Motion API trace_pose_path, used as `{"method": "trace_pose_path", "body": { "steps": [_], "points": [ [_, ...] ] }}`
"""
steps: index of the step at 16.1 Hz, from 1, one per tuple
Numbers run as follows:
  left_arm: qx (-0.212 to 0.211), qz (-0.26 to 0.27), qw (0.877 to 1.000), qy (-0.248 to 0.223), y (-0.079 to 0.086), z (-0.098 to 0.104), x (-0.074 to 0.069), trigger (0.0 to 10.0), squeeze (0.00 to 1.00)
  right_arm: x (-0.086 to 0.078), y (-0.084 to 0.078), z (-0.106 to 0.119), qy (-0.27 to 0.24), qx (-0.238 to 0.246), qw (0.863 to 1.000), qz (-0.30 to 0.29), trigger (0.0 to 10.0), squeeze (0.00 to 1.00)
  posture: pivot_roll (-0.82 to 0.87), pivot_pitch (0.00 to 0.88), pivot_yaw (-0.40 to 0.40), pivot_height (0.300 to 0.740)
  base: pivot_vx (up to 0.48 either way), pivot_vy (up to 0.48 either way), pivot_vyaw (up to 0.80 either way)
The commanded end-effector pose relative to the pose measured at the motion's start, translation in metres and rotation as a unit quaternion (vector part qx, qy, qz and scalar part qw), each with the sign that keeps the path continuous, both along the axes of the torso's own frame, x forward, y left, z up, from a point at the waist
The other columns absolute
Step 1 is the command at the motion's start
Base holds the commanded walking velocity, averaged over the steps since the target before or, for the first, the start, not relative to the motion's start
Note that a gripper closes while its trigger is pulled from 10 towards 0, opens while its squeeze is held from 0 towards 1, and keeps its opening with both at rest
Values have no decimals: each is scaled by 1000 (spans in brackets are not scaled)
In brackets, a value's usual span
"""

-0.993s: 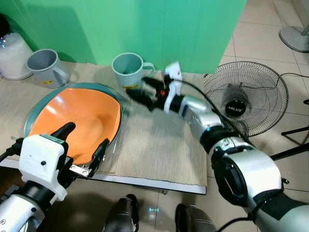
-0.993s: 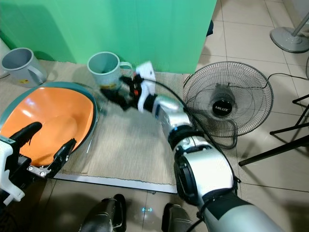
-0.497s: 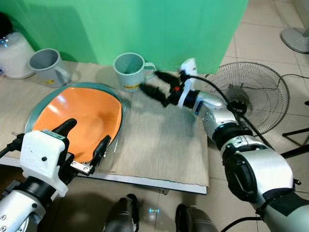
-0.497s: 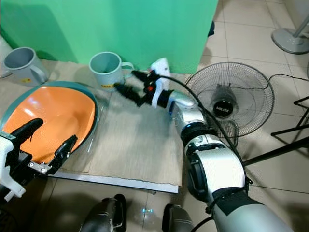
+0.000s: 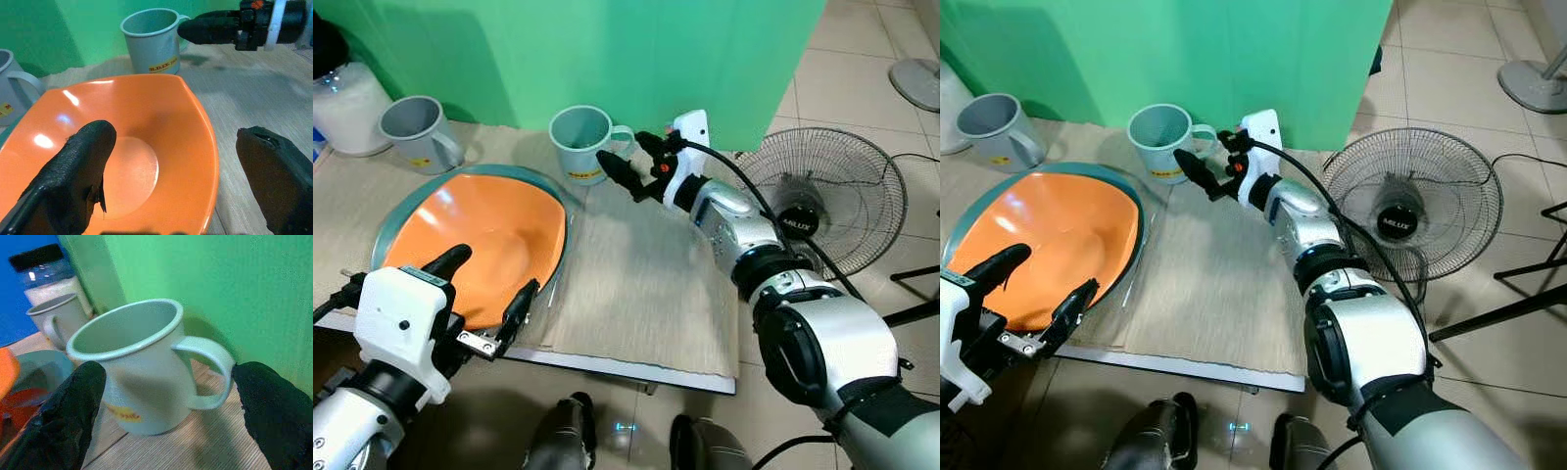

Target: Setting the table

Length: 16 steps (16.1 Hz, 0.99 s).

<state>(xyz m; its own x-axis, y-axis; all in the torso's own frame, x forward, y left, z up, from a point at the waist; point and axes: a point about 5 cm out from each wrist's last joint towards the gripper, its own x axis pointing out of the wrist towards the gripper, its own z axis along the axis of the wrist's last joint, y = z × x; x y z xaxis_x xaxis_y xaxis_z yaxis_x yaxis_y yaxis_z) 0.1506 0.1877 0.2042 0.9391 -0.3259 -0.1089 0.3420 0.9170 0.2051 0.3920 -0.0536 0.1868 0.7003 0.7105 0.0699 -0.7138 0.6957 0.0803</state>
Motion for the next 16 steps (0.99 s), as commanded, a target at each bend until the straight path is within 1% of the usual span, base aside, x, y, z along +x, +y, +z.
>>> {"method": "trace_pose_path", "body": {
  "steps": [1,2,3,4,5,6,8,10,11,13,15,16],
  "points": [
    [3,-10,1000,4,-2,2,-3,10000,0,1,7,5,-2,-3,1000,-2,10000,914,162,250,42,740,0,0,0],
    [-3,-22,1000,7,-4,1,-4,10000,0,2,8,7,0,-1,1000,-10,10000,514,166,253,40,740,0,0,0],
    [-8,-30,999,8,-6,1,-5,10000,0,3,9,8,1,1,1000,-14,10000,196,166,253,40,740,0,0,0],
    [-13,-39,999,9,-8,1,-6,10000,0,3,9,10,2,5,1000,-17,10000,0,169,257,38,740,0,0,0],
    [-16,-42,999,9,-9,0,-6,10000,0,2,11,10,5,14,1000,-3,10000,0,171,257,37,740,0,0,0],
    [-15,-42,999,10,-9,0,-6,10000,0,0,13,9,7,15,1000,26,10000,0,172,257,35,740,0,0,0],
    [-15,-41,999,12,-9,0,-6,10000,0,-4,12,4,9,8,998,67,10000,0,171,257,33,740,0,0,0],
    [-15,-41,999,13,-8,0,-7,10000,0,-6,4,1,7,7,995,98,10000,0,169,255,34,740,0,0,0],
    [-15,-41,999,13,-8,0,-7,10000,0,-6,4,1,7,7,995,98,10000,0,169,255,34,740,0,0,0],
    [-15,-41,999,14,-9,0,-7,10000,0,-10,-10,-1,-1,5,989,148,10000,0,159,247,38,740,0,0,0],
    [-15,-41,999,14,-9,0,-6,10000,0,-10,-14,-1,-11,1,989,145,10000,0,153,243,47,740,0,0,0],
    [-13,-44,999,14,-10,1,-6,10000,0,-7,-14,1,-16,0,993,119,10000,0,153,242,52,740,0,0,0]
  ]
}}
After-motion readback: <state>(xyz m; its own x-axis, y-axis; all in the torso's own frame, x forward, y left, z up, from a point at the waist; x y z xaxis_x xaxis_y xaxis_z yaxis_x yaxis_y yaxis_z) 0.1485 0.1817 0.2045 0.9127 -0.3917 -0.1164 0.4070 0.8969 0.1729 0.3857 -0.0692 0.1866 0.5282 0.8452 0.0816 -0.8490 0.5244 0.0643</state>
